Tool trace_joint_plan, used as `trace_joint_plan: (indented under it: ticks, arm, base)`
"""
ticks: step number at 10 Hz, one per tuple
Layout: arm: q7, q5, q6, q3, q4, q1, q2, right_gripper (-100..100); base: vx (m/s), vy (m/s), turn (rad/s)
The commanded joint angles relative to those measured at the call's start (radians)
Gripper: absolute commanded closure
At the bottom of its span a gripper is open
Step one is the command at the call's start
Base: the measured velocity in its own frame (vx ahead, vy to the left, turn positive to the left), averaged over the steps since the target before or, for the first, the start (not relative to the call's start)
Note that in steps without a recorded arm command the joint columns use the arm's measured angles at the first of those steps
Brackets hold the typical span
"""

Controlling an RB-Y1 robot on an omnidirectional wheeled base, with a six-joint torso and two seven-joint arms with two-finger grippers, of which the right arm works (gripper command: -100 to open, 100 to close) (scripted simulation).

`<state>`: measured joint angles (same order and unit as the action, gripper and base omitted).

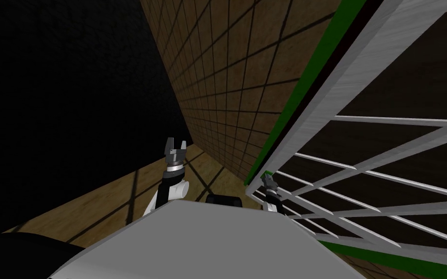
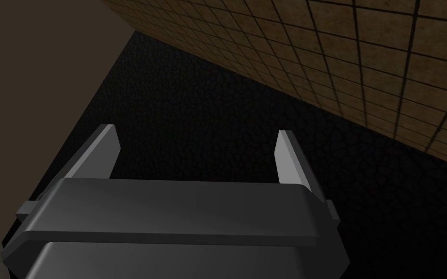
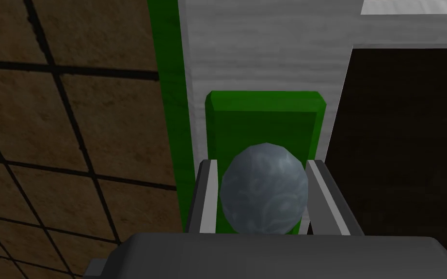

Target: Pull the door open

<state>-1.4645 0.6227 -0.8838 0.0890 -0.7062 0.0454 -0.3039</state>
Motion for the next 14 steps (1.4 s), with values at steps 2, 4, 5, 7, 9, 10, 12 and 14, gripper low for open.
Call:
trace_joint_plan:
  ticks: [2,4,5,7,9,10,12,14]
  arm:
    - [-0.03,-0.019,-0.003,0.037,-0.015,0.008,-0.009,100]
    - [-0.046,-0.03,-0.003,0.057,-0.023,0.014,-0.015,100]
    - [-0.042,-0.027,-0.004,0.051,-0.013,0.008,-0.014,100]
    - [-0.07,-0.045,-0.014,0.081,-0.019,0.021,-0.029,100]
    - [-0.092,-0.057,-0.021,0.102,-0.028,0.031,-0.043,100]
    - [-0.103,-0.064,-0.025,0.113,-0.032,0.036,-0.05,100]
    - [-0.128,-0.079,-0.035,0.139,-0.042,0.048,-0.067,100]
    - [-0.131,-0.082,-0.037,0.142,-0.043,0.049,-0.071,100]
  base:
    - [-0.225,-0.015,0.055]
    - [-0.23,-0.034,0.085]
    - [-0.097,-0.008,0.028]
    - [-0.183,-0.018,0.088]
    - [-0.205,-0.001,0.068]
    - [-0.189,-0.01,0.068]
    - [-0.232,-0.009,0.073]
    - [-0.188,-0.022,0.059]
